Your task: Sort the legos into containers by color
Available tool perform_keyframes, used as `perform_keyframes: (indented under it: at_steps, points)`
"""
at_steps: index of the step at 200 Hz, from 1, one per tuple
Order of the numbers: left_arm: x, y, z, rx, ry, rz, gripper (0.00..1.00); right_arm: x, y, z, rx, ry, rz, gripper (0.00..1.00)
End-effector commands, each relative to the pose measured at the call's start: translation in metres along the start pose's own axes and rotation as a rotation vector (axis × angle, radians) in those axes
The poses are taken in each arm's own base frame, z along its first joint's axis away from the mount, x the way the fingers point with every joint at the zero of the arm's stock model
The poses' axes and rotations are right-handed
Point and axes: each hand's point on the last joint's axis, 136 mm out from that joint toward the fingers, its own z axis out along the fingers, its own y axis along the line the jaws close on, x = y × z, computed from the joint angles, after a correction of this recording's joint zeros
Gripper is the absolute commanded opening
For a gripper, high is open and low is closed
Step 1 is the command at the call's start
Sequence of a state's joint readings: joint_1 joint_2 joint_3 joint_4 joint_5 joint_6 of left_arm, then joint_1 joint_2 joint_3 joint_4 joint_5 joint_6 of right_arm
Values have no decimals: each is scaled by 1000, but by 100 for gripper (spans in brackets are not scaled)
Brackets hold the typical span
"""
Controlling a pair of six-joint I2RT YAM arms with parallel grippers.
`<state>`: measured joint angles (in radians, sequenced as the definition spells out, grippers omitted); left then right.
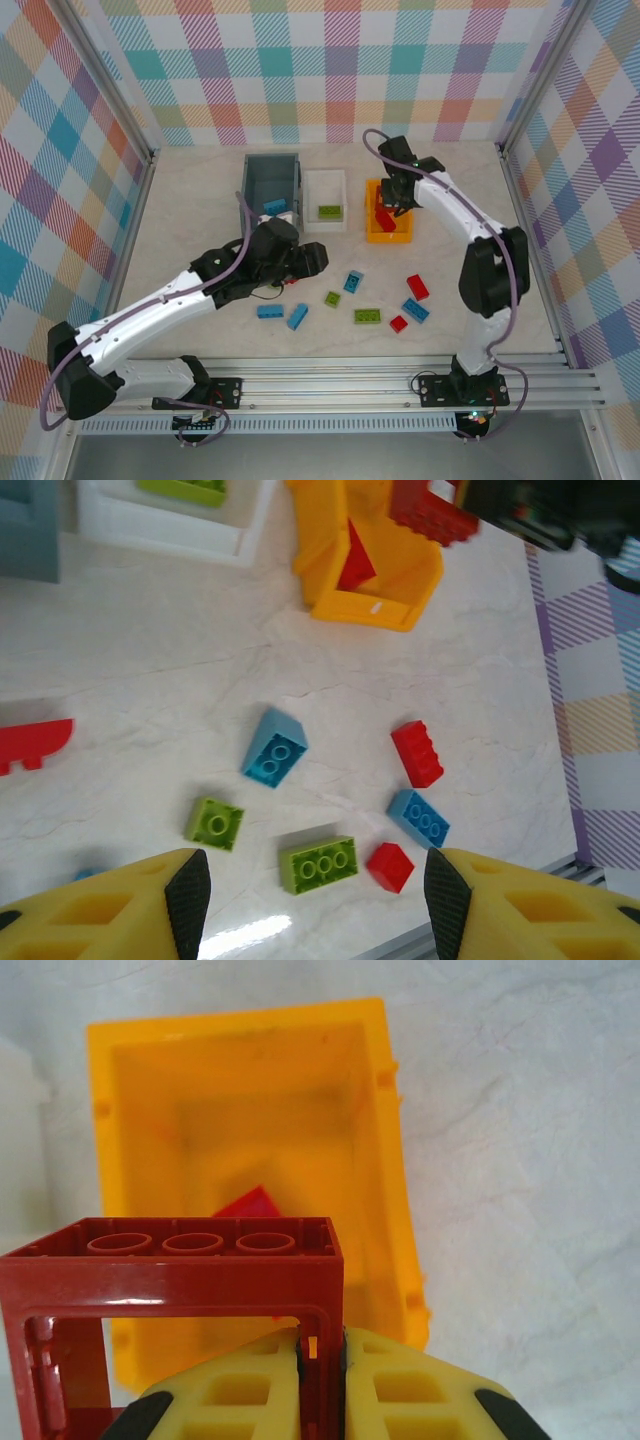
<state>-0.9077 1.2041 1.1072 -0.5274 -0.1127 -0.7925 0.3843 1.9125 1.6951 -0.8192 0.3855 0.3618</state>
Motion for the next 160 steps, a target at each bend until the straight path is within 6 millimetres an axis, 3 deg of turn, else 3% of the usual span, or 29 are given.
perform_keyframes:
  at_steps: [1,44,86,130,160]
  points:
    - [-17,-24,-3,52,-69,22,61,-10,-6,15,51,34,-49,16]
    - [-15,-22,-2,40,-62,35,61,-18,-1,50,77,84,-67,16]
    - [-14,-13,-7,12,-67,44,61,-15,5,66,76,112,-76,22]
    - [-11,-1,-12,-23,-70,57,61,-25,8,51,43,85,-67,33]
    - [-11,5,-18,-44,-77,58,61,-39,8,24,14,32,-55,34]
